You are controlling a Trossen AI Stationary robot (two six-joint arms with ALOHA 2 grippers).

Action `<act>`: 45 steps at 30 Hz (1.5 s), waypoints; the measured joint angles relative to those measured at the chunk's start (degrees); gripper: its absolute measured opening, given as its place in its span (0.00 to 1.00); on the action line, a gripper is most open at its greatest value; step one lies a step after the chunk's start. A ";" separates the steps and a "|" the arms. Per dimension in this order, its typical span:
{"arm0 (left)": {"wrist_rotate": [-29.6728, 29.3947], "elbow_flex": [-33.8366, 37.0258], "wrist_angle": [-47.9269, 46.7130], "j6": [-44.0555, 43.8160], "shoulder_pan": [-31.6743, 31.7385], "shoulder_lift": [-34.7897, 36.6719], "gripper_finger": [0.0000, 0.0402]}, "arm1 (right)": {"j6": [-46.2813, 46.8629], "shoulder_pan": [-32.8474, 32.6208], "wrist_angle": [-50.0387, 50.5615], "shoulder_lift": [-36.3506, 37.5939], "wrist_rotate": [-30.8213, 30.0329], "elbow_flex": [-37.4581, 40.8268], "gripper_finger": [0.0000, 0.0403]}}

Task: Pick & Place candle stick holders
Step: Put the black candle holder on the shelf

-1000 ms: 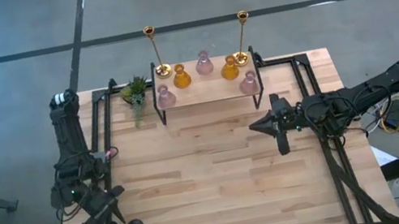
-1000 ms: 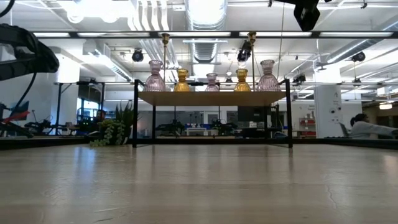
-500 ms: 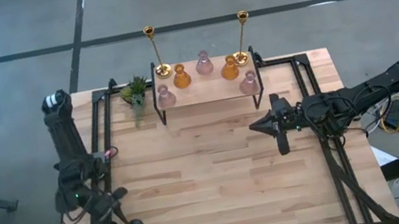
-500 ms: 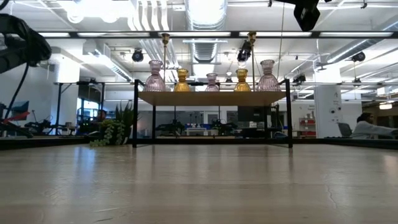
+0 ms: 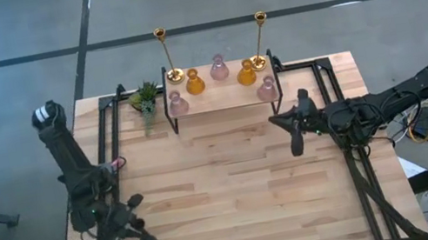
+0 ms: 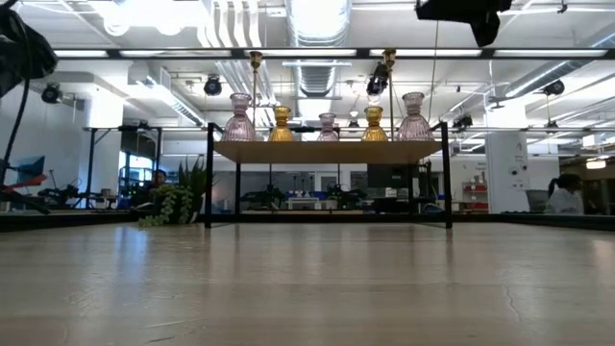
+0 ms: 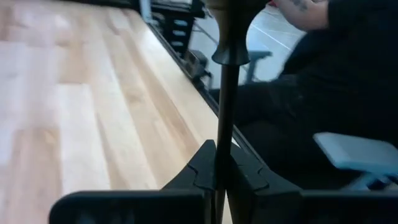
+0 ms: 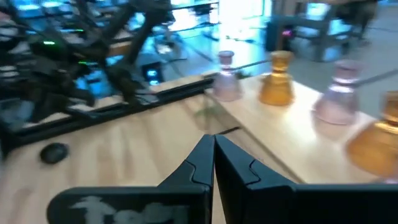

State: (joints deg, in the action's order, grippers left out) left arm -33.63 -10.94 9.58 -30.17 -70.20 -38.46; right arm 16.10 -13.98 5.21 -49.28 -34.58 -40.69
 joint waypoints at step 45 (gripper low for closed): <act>8.72 -53.16 -1.47 24.20 64.09 -44.69 0.04 | -4.70 0.00 19.45 5.26 -9.20 0.00 0.02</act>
State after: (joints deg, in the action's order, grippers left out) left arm -24.91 -64.10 8.12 -5.97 -6.11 -83.15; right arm 11.40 -13.98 24.66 -44.02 -43.77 -40.69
